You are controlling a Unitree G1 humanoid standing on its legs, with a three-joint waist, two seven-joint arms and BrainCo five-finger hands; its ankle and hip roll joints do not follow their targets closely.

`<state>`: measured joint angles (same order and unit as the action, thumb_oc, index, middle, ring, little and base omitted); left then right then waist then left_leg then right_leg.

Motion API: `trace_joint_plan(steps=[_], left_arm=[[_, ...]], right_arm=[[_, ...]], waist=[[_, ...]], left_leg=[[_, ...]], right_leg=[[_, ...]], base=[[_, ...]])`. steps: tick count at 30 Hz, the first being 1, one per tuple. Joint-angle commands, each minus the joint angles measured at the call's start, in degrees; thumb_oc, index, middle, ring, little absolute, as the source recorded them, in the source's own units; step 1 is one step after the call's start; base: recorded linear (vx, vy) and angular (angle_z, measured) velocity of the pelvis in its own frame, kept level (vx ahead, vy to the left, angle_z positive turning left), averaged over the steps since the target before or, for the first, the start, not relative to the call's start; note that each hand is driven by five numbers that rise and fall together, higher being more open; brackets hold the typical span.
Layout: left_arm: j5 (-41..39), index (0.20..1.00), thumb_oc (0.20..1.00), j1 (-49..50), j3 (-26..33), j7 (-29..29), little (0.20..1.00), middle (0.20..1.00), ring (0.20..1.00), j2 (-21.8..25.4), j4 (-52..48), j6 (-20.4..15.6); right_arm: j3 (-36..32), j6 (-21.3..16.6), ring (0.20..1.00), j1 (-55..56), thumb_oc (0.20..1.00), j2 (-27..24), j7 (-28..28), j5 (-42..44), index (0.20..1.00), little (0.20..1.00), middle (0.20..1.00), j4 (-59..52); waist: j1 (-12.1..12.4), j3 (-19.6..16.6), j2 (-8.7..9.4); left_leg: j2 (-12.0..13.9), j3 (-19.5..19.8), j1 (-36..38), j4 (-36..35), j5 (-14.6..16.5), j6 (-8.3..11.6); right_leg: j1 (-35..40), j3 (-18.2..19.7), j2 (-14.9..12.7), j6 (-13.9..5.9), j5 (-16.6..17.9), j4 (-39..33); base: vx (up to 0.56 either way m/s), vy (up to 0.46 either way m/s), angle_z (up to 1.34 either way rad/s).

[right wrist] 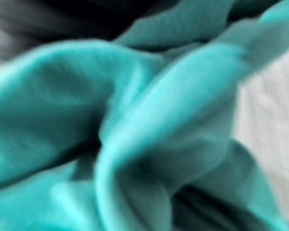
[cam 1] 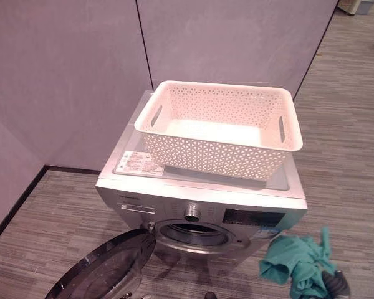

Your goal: Grab the laundry basket,head to the washer,open it,put in the laundry and shut it.

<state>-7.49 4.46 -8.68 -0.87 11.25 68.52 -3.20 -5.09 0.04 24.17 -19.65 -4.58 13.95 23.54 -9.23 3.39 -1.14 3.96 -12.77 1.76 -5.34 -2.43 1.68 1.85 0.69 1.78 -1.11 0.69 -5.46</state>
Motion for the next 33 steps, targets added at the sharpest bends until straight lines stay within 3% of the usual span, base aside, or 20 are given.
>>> trace_joint_plan(steps=[1,4,11,13,16,19,20,22,24,25,31,33], left_arm=[[-2.4,1.0,1.0,-2.9,-1.0,0.4,1.0,1.0,1.0,2.5,1.8,-1.5],[-4.3,1.0,1.0,-4.2,-3.5,1.2,1.0,1.0,1.0,2.4,-0.8,-2.1],[-8.7,1.0,1.0,-9.5,-10.1,5.6,1.0,1.0,1.0,0.9,-5.8,-3.9],[-9.5,1.0,1.0,-11.8,-11.7,6.2,1.0,1.0,1.0,0.4,-6.9,-4.2],[-10.6,1.0,1.0,-11.3,-12.9,6.1,1.0,1.0,1.0,0.6,-10.1,-4.8],[-11.1,1.0,1.0,-10.1,-13.5,5.5,1.0,1.0,1.0,1.1,-12.7,-5.2],[-10.8,1.0,1.0,-9.2,-13.6,5.6,1.0,1.0,1.0,1.4,-12.6,-5.3],[-10.2,1.0,1.0,-7.9,-13.8,5.3,1.0,1.0,1.0,1.3,-12.8,-5.2],[-10.2,1.0,1.0,-7.0,-14.3,5.2,1.0,1.0,1.0,0.9,-13.1,-5.5],[-9.8,1.0,1.0,-5.9,-15.4,5.4,1.0,1.0,1.0,0.5,-15.0,-6.0],[-9.0,1.0,1.0,-5.4,-16.7,5.6,1.0,1.0,1.0,0.5,-16.1,-6.3],[-8.9,1.0,1.0,-5.7,-17.3,5.8,1.0,1.0,1.0,0.3,-15.7,-6.5]], right_arm=[[2.0,-3.4,0.2,-2.8,0.2,0.7,3.7,3.8,0.2,0.2,0.2,-1.6],[8.9,-3.4,0.2,-5.2,0.2,2.1,5.4,5.8,0.2,0.2,0.2,2.9],[21.6,-4.9,0.2,-18.3,0.2,5.5,1.8,11.6,0.2,0.2,0.2,17.5],[23.0,-5.6,0.2,-21.4,0.2,6.5,0.4,14.6,0.2,0.2,0.2,20.0],[23.7,-5.9,0.2,-23.8,0.2,7.6,-0.4,17.5,0.2,0.2,0.2,23.8],[23.6,-6.1,0.2,-24.7,0.2,8.4,-0.5,19.1,0.2,0.2,0.2,25.9],[23.5,-6.3,0.2,-24.6,0.2,8.4,-0.6,19.5,0.2,0.2,0.2,24.8],[22.4,-6.6,0.2,-24.7,0.2,8.4,-0.6,20.3,0.2,0.2,0.2,26.2],[21.7,-7.0,0.2,-24.9,0.2,7.5,-0.9,20.8,0.2,0.2,0.2,24.5],[19.3,-8.7,0.2,-27.4,0.2,6.3,-2.9,21.6,0.2,0.2,0.2,25.2],[16.9,-10.6,0.2,-33.5,0.2,6.1,-6.0,21.7,0.2,0.2,0.2,26.7],[14.7,-12.0,0.2,-40.6,0.2,6.8,-9.5,21.8,0.2,0.2,0.2,28.4]], waist=[[1.9,0.1,2.55],[3.5,2.2,2.39],[6.1,7.2,0.99],[6.1,8.6,1.58],[6.2,8.9,2.59],[5.9,8.8,2.46],[5.5,8.4,1.76],[4.6,8.0,0.65],[3.6,8.1,-1.26],[3.0,9.1,-4.6],[3.1,11.9,-6.69],[3.9,14.3,-7.99]], left_leg=[[5.8,5.2,0.6,0.6,2.2,2.62],[6.8,7.2,-2.3,1.6,0.7,3.4],[7.4,13.4,-12.4,1.8,-5.3,4.52],[6.6,12.2,-14.7,6.2,-3.1,3.85],[6.8,11.4,-15.0,17.0,4.5,2.49],[9.0,11.1,-13.3,22.9,5.9,1.54],[10.1,11.5,-10.0,21.7,4.6,2.06],[8.9,12.4,-6.6,16.3,2.5,2.47],[9.2,11.1,-4.7,11.7,2.3,3.68],[9.0,7.8,-2.7,7.3,4.7,4.58],[6.0,6.1,-3.7,6.7,8.0,3.57],[2.8,6.0,-5.1,6.8,11.5,2.07]], right_leg=[[-2.0,-2.3,-4.8,-4.41,-1.4,0.5],[-2.2,-3.2,-3.7,-3.33,-2.1,0.5],[-7.5,-7.7,-2.2,-1.62,-2.6,0.5],[-9.2,-8.5,-3.1,-1.09,-1.8,0.5],[-10.2,-9.4,-4.4,-0.84,-1.5,0.5],[-11.4,-10.2,-5.0,-0.93,-1.0,0.5],[-12.2,-10.3,-4.8,-1.27,-0.6,0.5],[-13.4,-10.4,-5.1,-1.72,0.5,0.5],[-15.0,-10.5,-5.8,-2.24,1.6,0.5],[-17.5,-10.1,-6.7,-3.73,2.6,0.5],[-21.4,-9.6,-9.9,-5.37,5.5,1.2],[-24.6,-8.4,-12.7,-6.79,7.6,2.2]], base=[[-0.11,-0.149,0.08],[-0.12,-0.146,0.21],[-0.19,-0.125,0.51],[-0.2,-0.053,0.43],[-0.08,-0.044,0.34],[0.0,0.031,0.6],[0.03,0.153,0.31],[0.0,0.183,0.13],[-0.04,0.355,0.2],[-0.03,0.402,0.18],[-0.09,0.216,0.02],[-0.12,0.251,-0.02]])
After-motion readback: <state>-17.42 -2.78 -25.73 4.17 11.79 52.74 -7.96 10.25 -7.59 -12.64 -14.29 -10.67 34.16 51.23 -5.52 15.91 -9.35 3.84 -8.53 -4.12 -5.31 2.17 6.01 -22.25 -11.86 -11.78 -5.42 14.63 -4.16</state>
